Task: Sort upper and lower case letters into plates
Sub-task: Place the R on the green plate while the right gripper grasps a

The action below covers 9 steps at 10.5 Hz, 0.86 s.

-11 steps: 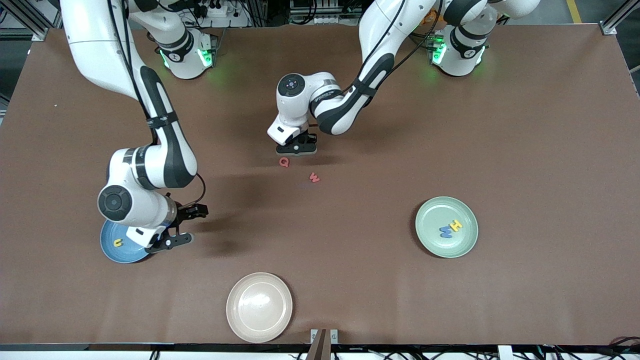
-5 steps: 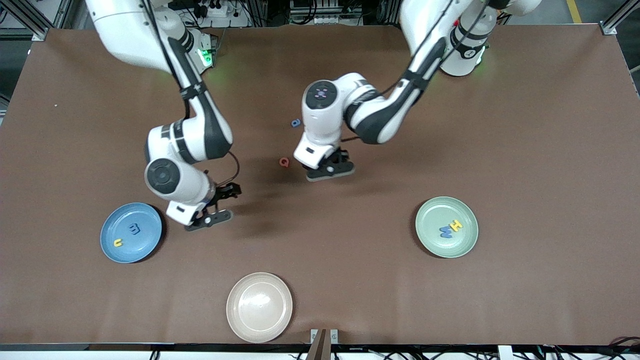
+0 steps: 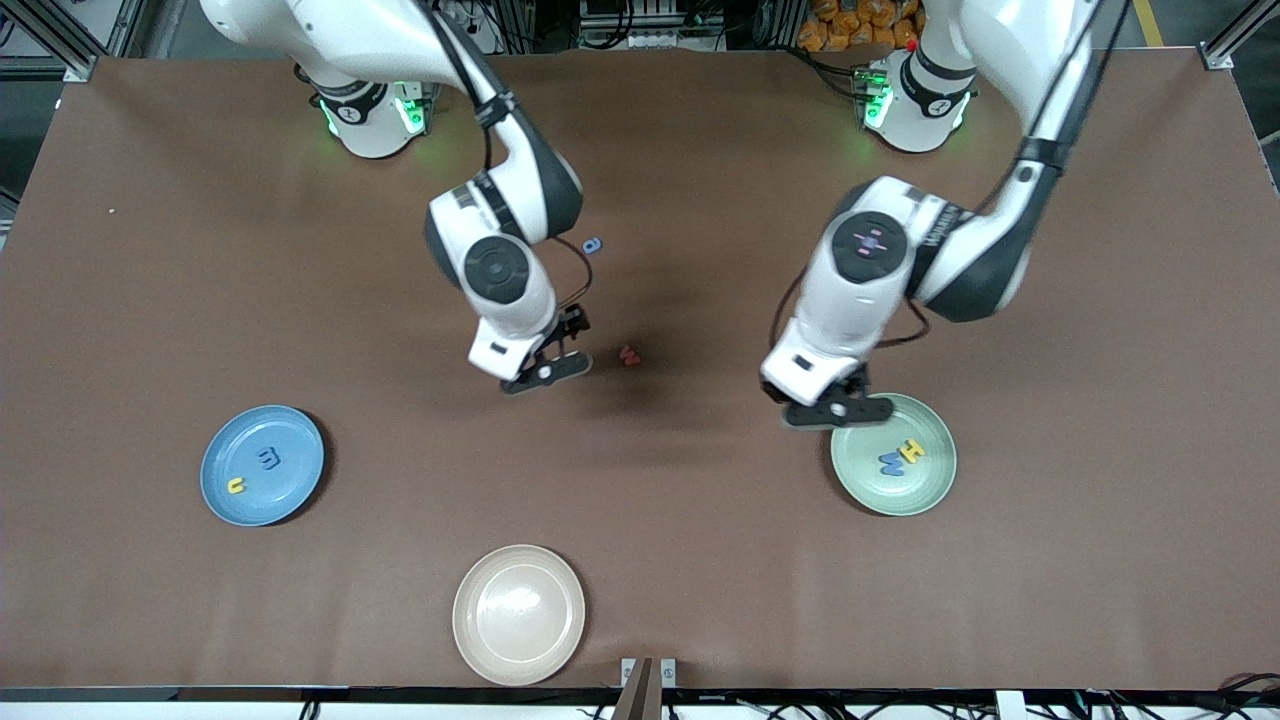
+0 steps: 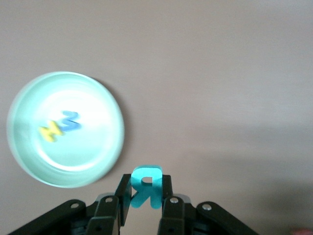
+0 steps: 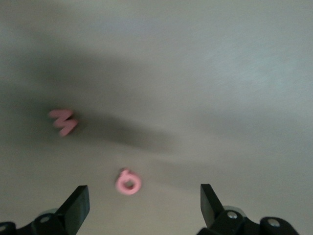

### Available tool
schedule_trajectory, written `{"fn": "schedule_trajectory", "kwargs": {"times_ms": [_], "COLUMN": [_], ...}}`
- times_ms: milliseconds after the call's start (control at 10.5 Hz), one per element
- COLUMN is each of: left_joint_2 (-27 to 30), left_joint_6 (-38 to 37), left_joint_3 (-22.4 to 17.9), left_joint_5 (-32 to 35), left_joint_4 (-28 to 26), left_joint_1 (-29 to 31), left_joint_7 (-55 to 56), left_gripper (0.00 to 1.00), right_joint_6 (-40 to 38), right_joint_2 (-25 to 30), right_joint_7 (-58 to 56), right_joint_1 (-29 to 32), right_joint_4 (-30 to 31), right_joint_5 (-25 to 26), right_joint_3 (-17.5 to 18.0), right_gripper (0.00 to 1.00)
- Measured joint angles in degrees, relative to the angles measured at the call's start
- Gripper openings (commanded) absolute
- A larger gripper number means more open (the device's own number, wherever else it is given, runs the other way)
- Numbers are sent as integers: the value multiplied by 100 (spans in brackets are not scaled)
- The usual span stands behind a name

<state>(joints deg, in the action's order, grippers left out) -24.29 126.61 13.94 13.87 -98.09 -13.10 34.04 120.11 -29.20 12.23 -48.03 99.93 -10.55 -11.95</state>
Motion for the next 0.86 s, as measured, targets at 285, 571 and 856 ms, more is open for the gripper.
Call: {"fn": "schedule_trajectory", "kwargs": {"times_ms": [285,571,856], "left_joint_2": [21,14,-102], "left_joint_6": [0,0,0], "left_joint_3": [12,13,-71], "left_joint_5": [0,0,0], "left_joint_4": [-209,-271,-324], "left_joint_1": [674,820,874], "left_joint_7": [-685,-731,-746], "left_gripper": [0,0,0], "right_joint_6": [654,1659,2533], "right_joint_2": [194,575,666], "right_joint_7": [341,731,1284], "right_joint_1": [-298,-658,-1030], "right_joint_4": [815,2062,2754], "right_joint_5": [-3,-4,-4], "right_joint_3": [294,383,534], "right_gripper": [100,100,100]}}
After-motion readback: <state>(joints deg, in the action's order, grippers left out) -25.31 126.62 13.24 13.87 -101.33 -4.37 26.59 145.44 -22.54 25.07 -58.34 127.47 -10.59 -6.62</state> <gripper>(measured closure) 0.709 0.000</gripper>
